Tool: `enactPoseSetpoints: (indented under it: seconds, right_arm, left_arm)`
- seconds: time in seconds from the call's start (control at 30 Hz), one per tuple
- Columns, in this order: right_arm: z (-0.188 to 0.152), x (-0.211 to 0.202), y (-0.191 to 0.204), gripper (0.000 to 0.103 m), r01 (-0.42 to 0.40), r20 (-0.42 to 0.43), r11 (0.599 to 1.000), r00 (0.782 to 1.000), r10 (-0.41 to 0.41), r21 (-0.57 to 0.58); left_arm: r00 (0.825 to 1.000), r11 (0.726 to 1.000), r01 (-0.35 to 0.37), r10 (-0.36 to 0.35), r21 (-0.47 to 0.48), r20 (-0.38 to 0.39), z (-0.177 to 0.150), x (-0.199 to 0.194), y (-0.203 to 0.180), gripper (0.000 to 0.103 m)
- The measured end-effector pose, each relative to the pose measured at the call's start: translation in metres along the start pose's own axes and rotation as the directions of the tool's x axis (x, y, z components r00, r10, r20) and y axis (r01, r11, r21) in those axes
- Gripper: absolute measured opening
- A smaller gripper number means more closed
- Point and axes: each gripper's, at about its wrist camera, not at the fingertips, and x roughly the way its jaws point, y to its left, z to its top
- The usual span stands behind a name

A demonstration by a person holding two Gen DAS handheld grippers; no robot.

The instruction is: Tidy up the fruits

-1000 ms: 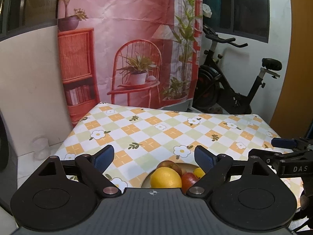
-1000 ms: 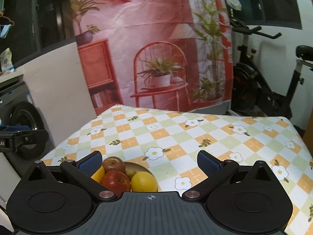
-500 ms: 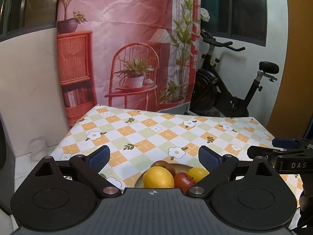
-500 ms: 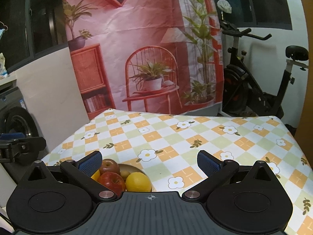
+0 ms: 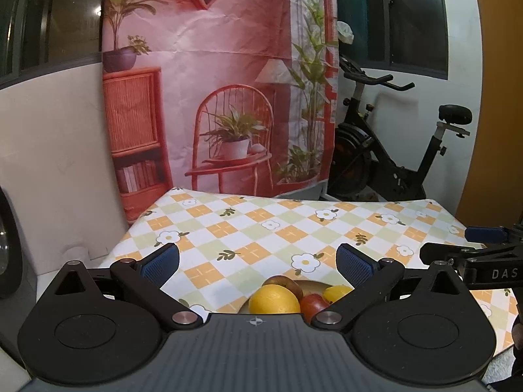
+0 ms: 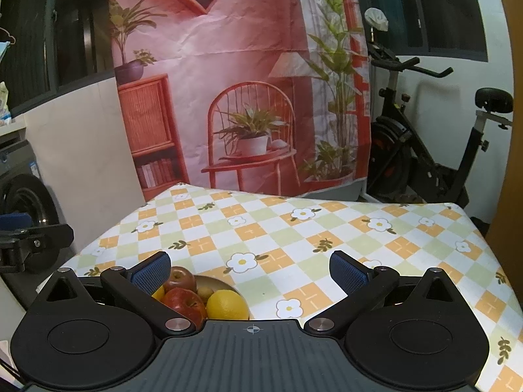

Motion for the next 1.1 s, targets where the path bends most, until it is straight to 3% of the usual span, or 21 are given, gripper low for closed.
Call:
enactPoseSetpoints:
  seconds: [1.1]
  right_arm:
    - [-0.0067,0.0022,-0.0013,0.102,0.021,-0.014,1.0,1.0,-0.021,0.004]
  left_arm:
    - [1.0,1.0,0.005,-0.005,-0.018,-0.006,-0.0045,0.0008,-0.0002,0.103]
